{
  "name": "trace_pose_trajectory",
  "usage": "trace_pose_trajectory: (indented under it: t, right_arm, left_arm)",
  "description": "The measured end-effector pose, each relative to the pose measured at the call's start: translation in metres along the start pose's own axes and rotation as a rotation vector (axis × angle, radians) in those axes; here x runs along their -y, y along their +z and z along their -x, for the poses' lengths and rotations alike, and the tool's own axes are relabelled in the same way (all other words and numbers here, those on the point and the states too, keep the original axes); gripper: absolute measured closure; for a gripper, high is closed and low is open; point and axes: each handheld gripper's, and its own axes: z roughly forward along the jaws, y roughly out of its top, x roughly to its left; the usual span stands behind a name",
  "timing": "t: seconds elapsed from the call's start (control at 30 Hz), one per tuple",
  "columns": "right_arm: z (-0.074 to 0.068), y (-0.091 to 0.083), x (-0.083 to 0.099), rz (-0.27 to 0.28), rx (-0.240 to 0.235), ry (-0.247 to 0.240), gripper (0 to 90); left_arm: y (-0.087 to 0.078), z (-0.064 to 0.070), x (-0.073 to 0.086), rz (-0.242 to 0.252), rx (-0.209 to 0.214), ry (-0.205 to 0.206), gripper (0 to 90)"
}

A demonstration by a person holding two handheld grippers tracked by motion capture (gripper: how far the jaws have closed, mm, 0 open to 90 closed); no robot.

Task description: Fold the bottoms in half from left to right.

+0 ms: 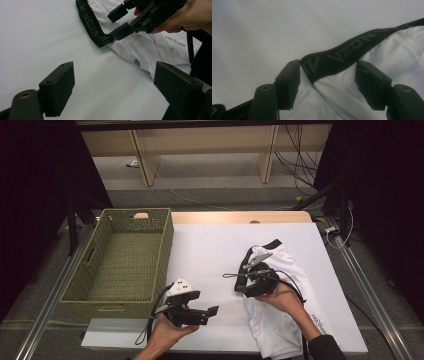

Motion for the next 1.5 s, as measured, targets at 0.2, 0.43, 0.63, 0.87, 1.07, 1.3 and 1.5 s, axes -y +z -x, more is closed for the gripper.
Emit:
trace_pose_trajectory:
  t: [0.2, 0.43, 0.63, 0.87, 1.07, 1.3, 1.5]
  right_arm:
    - [-0.006, 0.014, 0.001, -0.074, 0.015, -0.028, 41.1]
    - [-0.004, 0.020, 0.000, -0.093, 0.035, -0.027, 70.1]
    - [0.013, 0.003, -0.001, -0.010, 0.080, 0.018, 86.2]
    - [0.049, -0.026, 0.002, 0.116, 0.090, 0.148, 86.3]
    - [0.075, -0.047, 0.006, 0.207, 0.134, 0.239, 86.2]
    - [0.109, -0.056, 0.017, 0.260, 0.207, 0.356, 86.2]
    - [0.130, -0.052, 0.025, 0.260, 0.229, 0.439, 86.2]
  left_arm:
    - [0.001, 0.000, 0.002, -0.008, 0.001, 0.002, 16.9]
    - [0.004, -0.001, 0.004, -0.023, -0.001, 0.003, 17.0]
    - [0.004, -0.002, 0.004, -0.023, -0.002, 0.000, 17.3]
    - [0.005, -0.002, 0.004, -0.024, -0.001, -0.001, 17.3]
    - [0.006, -0.003, 0.005, -0.028, -0.006, -0.005, 17.3]
    - [0.007, -0.003, 0.006, -0.032, -0.007, -0.004, 17.2]
    - [0.009, -0.003, 0.007, -0.038, -0.009, -0.002, 17.2]
